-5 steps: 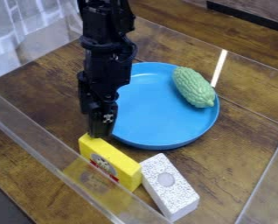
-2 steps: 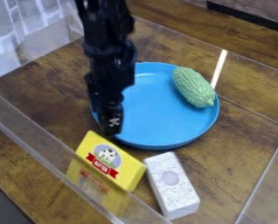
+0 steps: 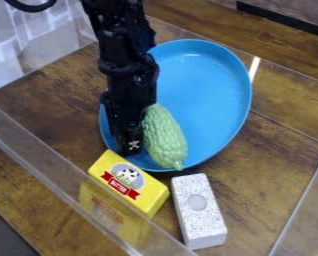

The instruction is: Put the yellow block in the blue tray

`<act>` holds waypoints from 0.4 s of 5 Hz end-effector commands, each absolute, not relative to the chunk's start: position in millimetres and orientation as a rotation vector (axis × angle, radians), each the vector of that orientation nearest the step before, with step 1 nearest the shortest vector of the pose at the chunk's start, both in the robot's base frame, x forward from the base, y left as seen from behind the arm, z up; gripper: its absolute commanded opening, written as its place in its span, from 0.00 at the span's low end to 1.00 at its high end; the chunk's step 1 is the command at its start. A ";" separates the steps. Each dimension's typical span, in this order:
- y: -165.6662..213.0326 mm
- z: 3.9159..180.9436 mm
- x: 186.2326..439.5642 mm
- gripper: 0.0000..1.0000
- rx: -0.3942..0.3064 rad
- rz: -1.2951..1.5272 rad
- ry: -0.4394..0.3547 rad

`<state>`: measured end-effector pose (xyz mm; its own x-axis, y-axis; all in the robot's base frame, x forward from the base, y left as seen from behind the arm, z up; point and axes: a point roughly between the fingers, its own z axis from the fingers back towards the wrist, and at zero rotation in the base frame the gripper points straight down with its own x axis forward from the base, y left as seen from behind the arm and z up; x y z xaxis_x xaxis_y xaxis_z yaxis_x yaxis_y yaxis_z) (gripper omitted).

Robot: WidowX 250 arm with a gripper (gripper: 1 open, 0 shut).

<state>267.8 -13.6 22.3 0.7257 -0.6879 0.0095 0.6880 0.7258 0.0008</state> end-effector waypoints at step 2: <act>-10.0 11.2 248.5 0.00 -0.023 -0.785 0.046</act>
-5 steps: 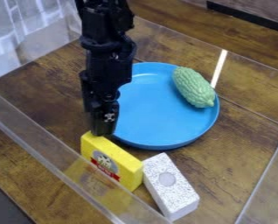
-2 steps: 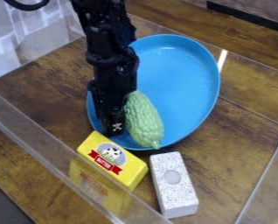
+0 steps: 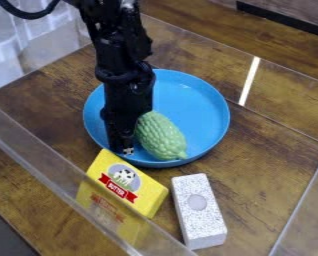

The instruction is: Put the yellow block in the blue tray

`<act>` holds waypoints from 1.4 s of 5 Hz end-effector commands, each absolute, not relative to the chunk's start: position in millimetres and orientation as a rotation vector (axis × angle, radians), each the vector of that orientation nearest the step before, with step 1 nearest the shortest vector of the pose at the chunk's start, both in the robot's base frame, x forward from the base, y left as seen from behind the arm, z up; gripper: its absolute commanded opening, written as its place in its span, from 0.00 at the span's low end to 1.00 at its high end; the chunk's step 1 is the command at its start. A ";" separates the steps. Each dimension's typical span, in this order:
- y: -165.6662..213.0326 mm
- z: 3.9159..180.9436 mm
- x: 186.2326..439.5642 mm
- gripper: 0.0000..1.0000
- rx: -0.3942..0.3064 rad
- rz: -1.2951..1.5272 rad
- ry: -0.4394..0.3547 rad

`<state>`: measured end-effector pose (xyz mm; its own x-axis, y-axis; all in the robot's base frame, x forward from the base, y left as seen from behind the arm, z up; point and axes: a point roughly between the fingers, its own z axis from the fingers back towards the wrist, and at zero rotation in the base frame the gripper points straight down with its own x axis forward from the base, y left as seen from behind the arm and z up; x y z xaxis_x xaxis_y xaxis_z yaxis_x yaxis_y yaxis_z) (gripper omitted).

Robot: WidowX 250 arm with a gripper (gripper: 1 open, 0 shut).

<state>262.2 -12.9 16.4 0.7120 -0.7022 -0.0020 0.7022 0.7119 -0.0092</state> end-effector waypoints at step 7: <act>-7.9 36.4 264.7 0.00 -0.023 -0.838 0.023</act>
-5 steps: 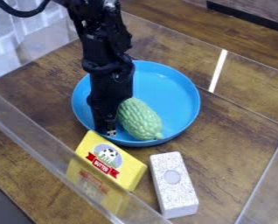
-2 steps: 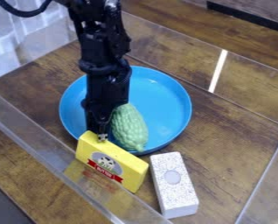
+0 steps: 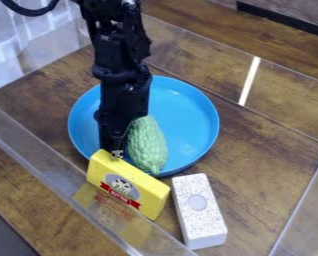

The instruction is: Put the yellow block in the blue tray

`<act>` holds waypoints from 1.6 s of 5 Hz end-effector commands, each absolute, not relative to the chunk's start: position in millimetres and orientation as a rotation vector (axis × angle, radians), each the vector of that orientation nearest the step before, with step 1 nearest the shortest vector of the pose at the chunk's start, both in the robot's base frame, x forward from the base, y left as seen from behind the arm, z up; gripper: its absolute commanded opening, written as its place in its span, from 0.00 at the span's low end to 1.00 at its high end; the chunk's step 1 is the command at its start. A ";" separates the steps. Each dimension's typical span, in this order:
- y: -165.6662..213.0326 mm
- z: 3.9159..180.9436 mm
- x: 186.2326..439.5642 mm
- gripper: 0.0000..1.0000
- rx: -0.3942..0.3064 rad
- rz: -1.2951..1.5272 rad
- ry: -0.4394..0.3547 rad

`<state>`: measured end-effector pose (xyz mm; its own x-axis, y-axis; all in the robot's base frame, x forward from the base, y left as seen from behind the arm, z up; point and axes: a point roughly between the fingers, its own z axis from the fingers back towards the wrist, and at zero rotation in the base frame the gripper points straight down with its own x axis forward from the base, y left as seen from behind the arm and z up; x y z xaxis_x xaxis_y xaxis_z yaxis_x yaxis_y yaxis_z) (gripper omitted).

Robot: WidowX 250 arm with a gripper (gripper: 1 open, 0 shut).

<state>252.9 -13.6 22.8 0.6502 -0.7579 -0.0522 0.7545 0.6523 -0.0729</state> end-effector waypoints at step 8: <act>-5.5 48.1 268.1 0.00 -0.004 -0.939 -0.016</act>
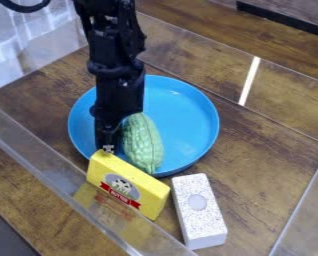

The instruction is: Put the yellow block in the blue tray

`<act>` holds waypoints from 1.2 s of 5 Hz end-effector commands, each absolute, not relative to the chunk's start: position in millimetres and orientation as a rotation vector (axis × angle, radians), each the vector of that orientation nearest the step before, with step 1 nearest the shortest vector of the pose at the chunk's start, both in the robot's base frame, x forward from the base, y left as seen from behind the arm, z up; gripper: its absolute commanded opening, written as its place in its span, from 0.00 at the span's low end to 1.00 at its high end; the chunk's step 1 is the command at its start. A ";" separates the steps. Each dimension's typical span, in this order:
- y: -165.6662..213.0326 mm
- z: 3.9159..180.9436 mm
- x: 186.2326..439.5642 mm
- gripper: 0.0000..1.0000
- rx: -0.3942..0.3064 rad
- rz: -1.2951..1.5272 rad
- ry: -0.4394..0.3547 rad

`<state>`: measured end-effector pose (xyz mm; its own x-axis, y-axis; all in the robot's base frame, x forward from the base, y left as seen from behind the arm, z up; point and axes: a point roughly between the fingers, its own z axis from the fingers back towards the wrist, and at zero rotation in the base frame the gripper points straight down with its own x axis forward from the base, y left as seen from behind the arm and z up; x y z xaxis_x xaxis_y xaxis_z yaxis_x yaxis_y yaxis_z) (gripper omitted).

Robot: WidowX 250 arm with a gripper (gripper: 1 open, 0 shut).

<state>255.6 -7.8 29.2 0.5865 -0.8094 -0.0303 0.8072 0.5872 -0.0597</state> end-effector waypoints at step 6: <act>2.2 64.9 268.0 0.00 0.016 -0.999 -0.058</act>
